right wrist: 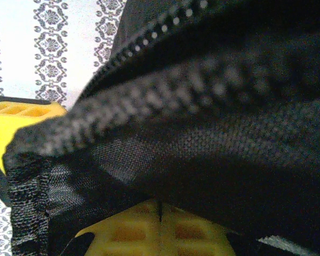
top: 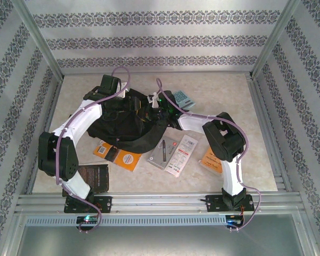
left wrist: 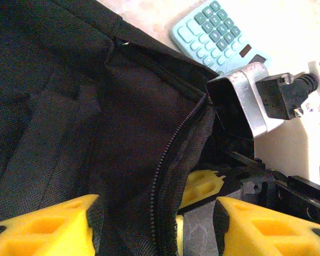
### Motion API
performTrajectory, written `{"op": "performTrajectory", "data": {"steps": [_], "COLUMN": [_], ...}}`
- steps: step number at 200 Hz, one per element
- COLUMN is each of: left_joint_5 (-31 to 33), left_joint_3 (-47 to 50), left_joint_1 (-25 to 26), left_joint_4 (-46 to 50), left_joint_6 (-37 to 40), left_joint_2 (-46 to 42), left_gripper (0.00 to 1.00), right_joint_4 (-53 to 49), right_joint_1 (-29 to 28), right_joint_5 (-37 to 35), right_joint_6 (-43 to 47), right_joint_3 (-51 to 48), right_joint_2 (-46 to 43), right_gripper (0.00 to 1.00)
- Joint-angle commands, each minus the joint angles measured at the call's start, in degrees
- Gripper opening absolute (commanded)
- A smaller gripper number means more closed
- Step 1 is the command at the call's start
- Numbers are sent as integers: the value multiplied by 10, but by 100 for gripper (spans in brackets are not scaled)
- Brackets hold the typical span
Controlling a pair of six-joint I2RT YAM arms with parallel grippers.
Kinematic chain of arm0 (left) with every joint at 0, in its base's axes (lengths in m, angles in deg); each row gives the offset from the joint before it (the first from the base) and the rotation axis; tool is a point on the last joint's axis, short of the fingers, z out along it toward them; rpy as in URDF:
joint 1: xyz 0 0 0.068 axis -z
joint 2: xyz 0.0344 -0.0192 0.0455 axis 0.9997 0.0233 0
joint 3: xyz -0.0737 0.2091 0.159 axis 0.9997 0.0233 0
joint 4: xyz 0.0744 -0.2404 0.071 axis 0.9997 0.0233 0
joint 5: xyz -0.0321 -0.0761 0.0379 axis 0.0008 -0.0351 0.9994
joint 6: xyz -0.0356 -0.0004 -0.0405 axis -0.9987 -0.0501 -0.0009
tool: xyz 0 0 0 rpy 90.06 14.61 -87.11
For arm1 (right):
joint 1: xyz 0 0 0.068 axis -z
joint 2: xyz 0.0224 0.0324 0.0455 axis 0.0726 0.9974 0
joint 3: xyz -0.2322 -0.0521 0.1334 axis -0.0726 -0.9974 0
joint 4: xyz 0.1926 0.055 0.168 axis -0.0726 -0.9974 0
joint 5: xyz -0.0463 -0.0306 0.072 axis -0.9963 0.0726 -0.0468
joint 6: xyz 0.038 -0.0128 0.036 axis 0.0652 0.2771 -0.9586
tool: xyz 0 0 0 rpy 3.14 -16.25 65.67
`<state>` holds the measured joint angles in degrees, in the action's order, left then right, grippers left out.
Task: Pack the student bag
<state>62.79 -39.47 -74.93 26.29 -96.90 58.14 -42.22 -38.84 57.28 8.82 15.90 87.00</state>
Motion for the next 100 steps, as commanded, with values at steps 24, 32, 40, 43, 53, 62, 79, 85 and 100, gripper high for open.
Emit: {"op": "performTrajectory", "data": {"steps": [24, 32, 40, 43, 53, 62, 79, 85, 100], "left_joint_5": [-14, -21, -29, -32, -39, -47, -69, -73, -78], "left_joint_3": [-14, -11, -6, -5, 1, 4, 11, 13, 12], "left_joint_1": [-10, -10, -10, -10, -10, -10, -10, -10, -12], "left_joint_4": [11, 7, 1, -3, -13, -23, -46, -53, -61], "left_joint_6": [7, 4, -1, -3, -9, -16, -30, -34, -40], "left_joint_2": [29, 32, 34, 35, 37, 38, 39, 38, 28], "left_gripper": [47, 44, 42, 41, 36, 28, 7, 1, 0], "right_joint_4": [-2, -3, -2, -2, -2, -2, -3, -5, -14], "right_joint_1": [-6, -5, -4, -5, -5, -5, -5, -4, 0], "right_joint_5": [9, 10, 9, 9, 9, 9, 5, 2, -12], "right_joint_6": [16, 16, 16, 16, 16, 17, 20, 23, 32], "right_joint_3": [19, 19, 18, 18, 17, 16, 13, 10, -4], "right_joint_2": [8, 8, 8, 8, 7, 8, 5, 1, -18], "right_gripper": [3, 3, 2, 2, 1, 0, 0, 0, 0]}}
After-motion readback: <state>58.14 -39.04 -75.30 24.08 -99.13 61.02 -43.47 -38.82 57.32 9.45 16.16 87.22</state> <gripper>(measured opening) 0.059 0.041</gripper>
